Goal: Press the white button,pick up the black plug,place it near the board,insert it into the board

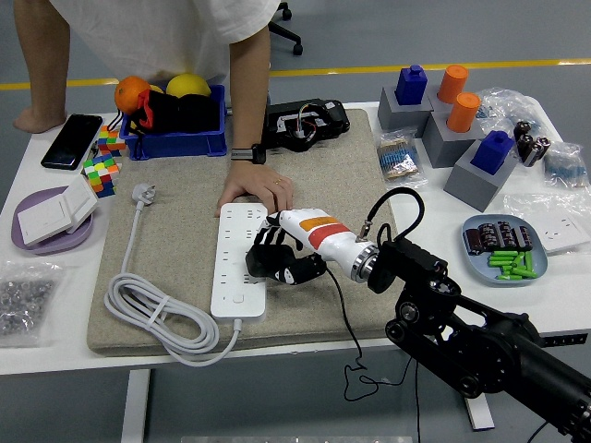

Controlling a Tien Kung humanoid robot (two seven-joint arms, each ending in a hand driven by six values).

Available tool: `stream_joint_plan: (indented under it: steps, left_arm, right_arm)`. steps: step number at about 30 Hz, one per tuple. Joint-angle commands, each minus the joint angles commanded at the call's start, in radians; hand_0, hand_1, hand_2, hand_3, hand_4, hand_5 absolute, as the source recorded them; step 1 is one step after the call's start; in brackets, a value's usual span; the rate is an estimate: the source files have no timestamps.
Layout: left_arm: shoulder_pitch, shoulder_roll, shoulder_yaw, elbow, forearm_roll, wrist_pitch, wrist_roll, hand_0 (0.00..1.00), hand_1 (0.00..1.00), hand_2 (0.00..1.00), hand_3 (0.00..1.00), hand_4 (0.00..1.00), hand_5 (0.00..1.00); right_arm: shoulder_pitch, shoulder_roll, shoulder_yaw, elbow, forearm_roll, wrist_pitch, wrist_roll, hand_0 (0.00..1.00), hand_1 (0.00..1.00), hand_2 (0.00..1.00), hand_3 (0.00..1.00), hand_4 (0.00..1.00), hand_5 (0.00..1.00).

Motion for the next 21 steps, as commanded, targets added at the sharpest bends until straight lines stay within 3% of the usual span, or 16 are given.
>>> stream_joint_plan:
  steps: [9, 21]
  left_arm:
    - [0.002, 0.002, -0.011, 0.000, 0.016, -0.001, 0.002, 0.705, 0.682, 0.632, 0.702, 0.564, 0.227]
    - [-0.005, 0.003, -0.010, 0.000, 0.014, -0.001, 0.002, 0.707, 0.682, 0.630, 0.701, 0.562, 0.225]
  right_arm:
    - [-0.006, 0.000, -0.020, 0.028, 0.009, -0.005, -0.014, 0.292, 0.437, 0.459, 0.591, 0.850, 0.002]
    - [0.003, 0.000, -0.043, 0.005, 0.009, -0.045, -0.013, 0.279, 0.433, 0.453, 0.591, 0.851, 0.002]
